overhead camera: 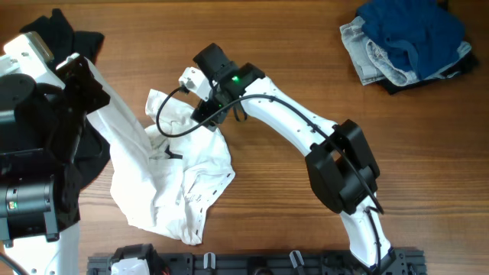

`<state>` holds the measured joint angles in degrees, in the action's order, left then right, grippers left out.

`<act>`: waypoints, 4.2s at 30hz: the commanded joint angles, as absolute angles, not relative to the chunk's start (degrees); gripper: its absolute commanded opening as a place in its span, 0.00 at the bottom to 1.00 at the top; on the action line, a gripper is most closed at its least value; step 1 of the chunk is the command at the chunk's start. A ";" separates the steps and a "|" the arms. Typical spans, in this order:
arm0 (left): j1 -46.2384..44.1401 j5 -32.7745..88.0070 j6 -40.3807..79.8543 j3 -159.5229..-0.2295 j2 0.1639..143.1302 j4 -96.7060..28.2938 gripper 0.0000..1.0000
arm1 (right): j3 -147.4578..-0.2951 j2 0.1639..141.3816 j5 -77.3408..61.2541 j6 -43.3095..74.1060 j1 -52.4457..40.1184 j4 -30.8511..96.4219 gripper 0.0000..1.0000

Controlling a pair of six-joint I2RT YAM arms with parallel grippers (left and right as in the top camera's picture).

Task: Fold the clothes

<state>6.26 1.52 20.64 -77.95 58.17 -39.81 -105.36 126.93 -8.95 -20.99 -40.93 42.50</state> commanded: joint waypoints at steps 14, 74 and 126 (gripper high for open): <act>6.28 0.56 19.73 -78.48 57.21 -40.80 0.04 | -105.32 136.53 -19.77 8.21 -40.12 40.60 0.51; 17.21 -5.87 16.93 -78.32 81.34 -50.63 0.04 | -101.60 130.69 -13.54 21.02 -45.41 42.72 0.04; 17.17 9.02 18.22 -84.75 49.93 -39.33 0.04 | -106.24 61.98 -16.51 2.90 18.46 43.79 0.04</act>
<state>16.69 13.96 18.17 -84.99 41.10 -38.74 -106.34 53.30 -12.69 4.36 18.11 44.93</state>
